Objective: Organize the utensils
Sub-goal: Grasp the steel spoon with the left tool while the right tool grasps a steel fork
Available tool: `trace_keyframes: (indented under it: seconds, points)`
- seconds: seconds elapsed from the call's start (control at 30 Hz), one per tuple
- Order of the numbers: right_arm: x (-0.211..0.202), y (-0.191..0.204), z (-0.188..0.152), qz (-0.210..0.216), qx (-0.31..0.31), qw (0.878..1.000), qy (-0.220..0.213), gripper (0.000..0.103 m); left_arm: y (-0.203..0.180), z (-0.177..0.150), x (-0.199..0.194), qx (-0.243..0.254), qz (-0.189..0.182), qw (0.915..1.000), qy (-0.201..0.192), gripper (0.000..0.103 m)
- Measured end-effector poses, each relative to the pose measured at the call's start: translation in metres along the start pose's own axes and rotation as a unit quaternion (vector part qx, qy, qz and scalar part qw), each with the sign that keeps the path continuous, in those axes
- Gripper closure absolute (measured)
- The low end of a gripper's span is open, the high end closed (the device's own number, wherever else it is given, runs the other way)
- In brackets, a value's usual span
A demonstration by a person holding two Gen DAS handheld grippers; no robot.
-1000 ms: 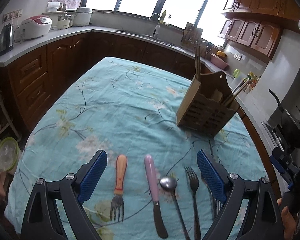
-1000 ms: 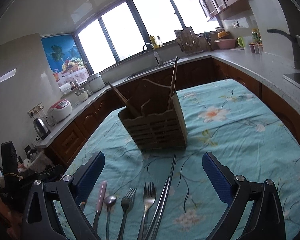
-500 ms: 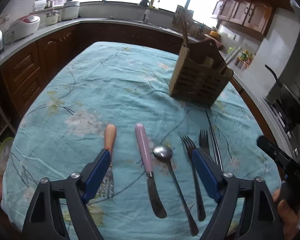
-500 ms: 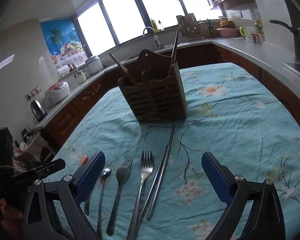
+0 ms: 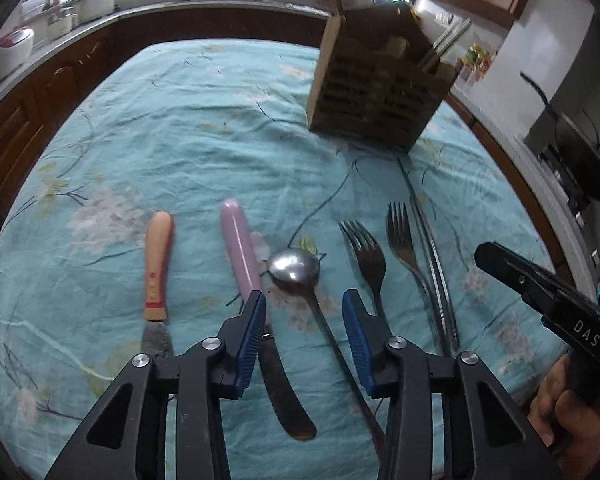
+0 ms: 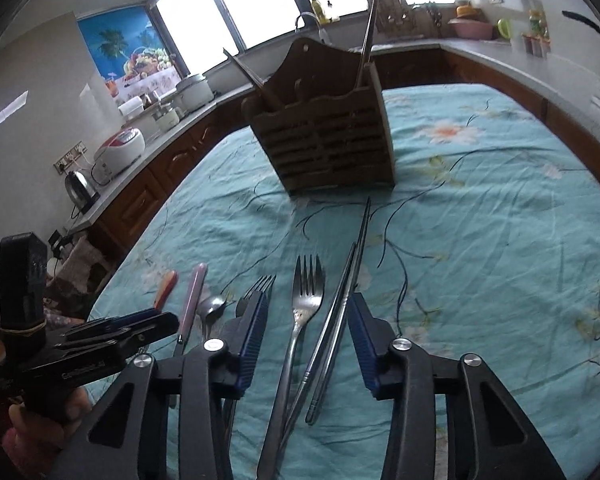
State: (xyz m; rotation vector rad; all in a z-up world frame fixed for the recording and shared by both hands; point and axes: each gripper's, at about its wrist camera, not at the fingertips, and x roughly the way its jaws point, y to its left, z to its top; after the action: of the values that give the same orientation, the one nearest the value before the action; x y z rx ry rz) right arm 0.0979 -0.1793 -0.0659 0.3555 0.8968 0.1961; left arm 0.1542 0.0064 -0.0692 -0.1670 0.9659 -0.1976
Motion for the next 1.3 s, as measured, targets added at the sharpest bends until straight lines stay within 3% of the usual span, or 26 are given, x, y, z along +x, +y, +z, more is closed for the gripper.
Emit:
trace_keyframes:
  seconds: [0.3, 0.63, 0.83, 0.93, 1.3]
  points:
    - [0.033, 0.002, -0.002, 0.007, -0.008, 0.998, 0.054, 0.074, 0.002, 0.004, 0.028, -0.007, -0.013, 0.9994, 0.032, 0.072]
    - [0.060, 0.013, -0.005, 0.006, -0.042, 0.993, 0.110, 0.081, 0.006, 0.012, 0.042, 0.000, -0.021, 0.9992, 0.033, 0.075]
    - [0.064, 0.010, 0.002, 0.002, -0.053, 0.991, 0.123, 0.088, 0.010, 0.016, 0.046, -0.001, -0.023, 0.9992, 0.033, 0.086]
    - [0.065, 0.011, 0.004, 0.001, -0.062, 0.990, 0.129, 0.088, 0.008, 0.016, 0.046, 0.004, -0.026, 0.9991, 0.032, 0.094]
    - [0.067, 0.028, 0.001, -0.036, -0.126, 0.981, 0.142, 0.086, 0.009, 0.013, 0.033, -0.001, -0.035, 0.9992, 0.019, 0.099]
